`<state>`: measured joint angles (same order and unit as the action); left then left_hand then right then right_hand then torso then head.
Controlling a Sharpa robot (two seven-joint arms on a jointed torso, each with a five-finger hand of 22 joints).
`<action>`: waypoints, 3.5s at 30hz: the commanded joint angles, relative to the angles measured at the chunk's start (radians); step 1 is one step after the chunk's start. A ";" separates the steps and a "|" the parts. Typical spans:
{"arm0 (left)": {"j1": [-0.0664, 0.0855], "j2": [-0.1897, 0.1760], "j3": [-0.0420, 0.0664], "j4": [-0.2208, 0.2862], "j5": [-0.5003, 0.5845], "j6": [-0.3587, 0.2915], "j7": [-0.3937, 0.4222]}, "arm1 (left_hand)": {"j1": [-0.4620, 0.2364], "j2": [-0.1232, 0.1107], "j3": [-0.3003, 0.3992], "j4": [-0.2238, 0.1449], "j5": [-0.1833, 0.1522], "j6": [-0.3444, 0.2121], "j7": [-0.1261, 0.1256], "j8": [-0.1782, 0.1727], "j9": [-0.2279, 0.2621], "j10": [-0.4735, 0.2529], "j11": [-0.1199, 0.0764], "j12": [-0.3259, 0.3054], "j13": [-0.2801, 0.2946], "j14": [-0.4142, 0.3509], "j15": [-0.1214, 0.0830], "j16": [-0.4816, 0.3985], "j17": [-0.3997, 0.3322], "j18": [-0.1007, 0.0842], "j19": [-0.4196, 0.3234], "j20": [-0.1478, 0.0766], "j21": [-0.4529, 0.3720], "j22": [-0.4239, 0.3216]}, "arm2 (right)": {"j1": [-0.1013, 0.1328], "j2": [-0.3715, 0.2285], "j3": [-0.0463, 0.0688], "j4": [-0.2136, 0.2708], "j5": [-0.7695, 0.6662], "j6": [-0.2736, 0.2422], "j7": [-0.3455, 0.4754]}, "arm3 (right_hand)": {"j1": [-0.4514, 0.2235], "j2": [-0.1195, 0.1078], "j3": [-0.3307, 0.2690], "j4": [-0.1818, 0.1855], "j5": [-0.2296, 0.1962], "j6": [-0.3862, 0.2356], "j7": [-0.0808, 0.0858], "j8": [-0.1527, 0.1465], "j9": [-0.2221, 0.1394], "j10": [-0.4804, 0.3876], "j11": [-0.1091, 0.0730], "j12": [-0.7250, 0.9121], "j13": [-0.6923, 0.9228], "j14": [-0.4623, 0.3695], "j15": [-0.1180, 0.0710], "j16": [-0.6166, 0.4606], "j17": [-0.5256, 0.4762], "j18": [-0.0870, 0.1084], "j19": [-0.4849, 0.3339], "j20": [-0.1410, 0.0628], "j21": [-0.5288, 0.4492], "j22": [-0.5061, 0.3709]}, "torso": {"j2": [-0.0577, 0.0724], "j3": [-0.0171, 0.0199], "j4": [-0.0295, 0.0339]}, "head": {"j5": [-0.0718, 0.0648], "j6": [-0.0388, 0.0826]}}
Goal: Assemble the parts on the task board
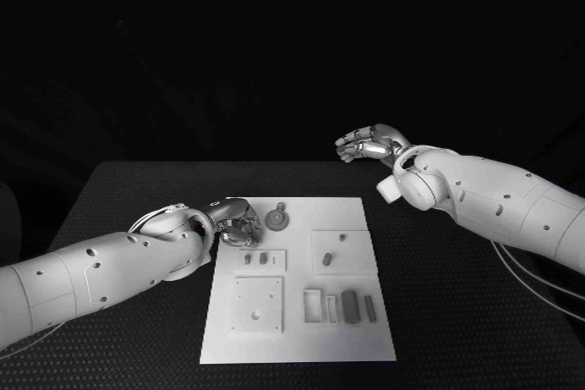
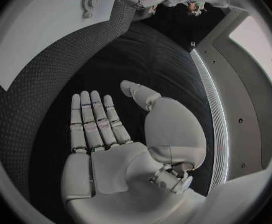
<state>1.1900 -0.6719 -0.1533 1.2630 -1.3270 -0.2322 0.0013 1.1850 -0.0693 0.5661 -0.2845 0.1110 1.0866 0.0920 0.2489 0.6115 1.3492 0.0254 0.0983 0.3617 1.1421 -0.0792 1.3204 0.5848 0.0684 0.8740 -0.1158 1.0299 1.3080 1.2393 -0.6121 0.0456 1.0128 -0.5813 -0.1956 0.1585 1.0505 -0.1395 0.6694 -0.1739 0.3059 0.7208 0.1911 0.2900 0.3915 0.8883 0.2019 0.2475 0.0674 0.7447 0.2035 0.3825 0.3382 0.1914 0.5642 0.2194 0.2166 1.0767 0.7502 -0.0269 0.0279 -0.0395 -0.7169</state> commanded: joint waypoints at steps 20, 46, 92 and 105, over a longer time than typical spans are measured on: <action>-0.008 0.023 -0.006 -0.012 -0.046 0.049 -0.050 | 0.003 0.009 0.004 -0.002 0.005 0.005 0.003 0.002 0.000 0.006 -0.001 0.001 0.002 0.005 -0.008 0.007 -0.002 0.011 0.011 -0.067 0.007 0.017 | 0.000 0.002 0.000 0.003 0.000 0.007 0.011 | -0.008 0.001 -0.005 -0.002 0.007 -0.008 0.040 0.005 -0.002 0.007 0.000 -0.004 0.001 -0.008 0.001 0.006 -0.002 -0.015 -0.002 0.000 -0.005 0.002 | 0.000 0.0004 -0.0009 | -0.001 -0.004; -0.015 0.052 -0.009 -0.033 -0.130 0.074 -0.106 | 0.012 0.010 0.004 -0.003 0.008 0.009 0.001 0.004 0.000 0.013 -0.003 -0.002 0.005 0.015 -0.010 0.018 -0.001 0.015 0.023 -0.069 0.015 0.017 | 0.000 0.002 0.000 0.002 0.000 0.008 0.011 | -0.008 0.001 -0.005 -0.002 0.007 -0.008 0.040 0.005 -0.002 0.008 0.000 -0.004 0.001 -0.009 0.001 0.006 -0.003 -0.015 -0.001 0.000 -0.007 0.004 | 0.000 -0.0006 0.0010 | -0.005 -0.008; -0.015 0.015 -0.007 -0.077 -0.040 -0.001 -0.117 | 0.049 -0.048 0.002 -0.002 -0.006 -0.178 0.020 -0.077 -0.046 -0.078 0.034 -0.029 -0.010 -0.027 0.027 -0.015 -0.029 0.020 -0.006 -0.034 -0.009 0.014 | 0.000 -0.010 0.000 0.002 -0.042 0.026 -0.020 | 0.000 0.002 -0.003 -0.010 0.004 -0.008 0.041 0.006 -0.004 0.008 0.001 -0.005 0.001 -0.008 0.003 0.008 -0.004 -0.014 0.001 -0.001 -0.012 0.009 | -0.001 -0.0008 0.0016 | -0.004 -0.002; 0.021 -0.045 0.017 -0.114 0.628 -0.104 0.016 | -0.022 -0.059 0.012 0.038 -0.012 -0.176 0.053 -0.051 -0.046 -0.092 0.046 -0.030 -0.007 -0.088 0.043 -0.162 -0.110 -0.001 -0.063 -0.016 -0.097 -0.027 | -0.013 -0.073 -0.020 0.089 -0.487 0.106 -0.038 | 0.060 -0.003 -0.004 -0.075 -0.063 0.094 0.004 0.060 0.023 0.130 -0.047 0.047 0.013 0.133 -0.049 0.093 0.041 0.037 0.153 -0.009 0.033 0.041 | -0.002 -0.0002 0.0011 | -0.018 0.017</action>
<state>1.2046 -0.7128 -0.1384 1.1436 -0.9923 -0.2980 -0.0560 1.1725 -0.1300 0.5768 -0.2516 0.1022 0.9153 0.1459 0.2004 0.5664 1.2623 0.0685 0.0648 0.3538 1.0587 -0.0375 1.1688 0.4800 0.0600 0.8175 -0.0960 0.9395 1.2843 1.2275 -0.6783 0.0288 1.0895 -0.8789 -0.1423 0.1278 1.1030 -0.1425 0.6652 -0.2444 0.2443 0.8099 0.1961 0.3467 0.4134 1.0142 0.1551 0.2912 0.0805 0.8731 0.1537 0.4746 0.3780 0.2176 0.7136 0.2106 0.2475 1.1176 0.7484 -0.0267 0.0292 -0.0544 -0.7026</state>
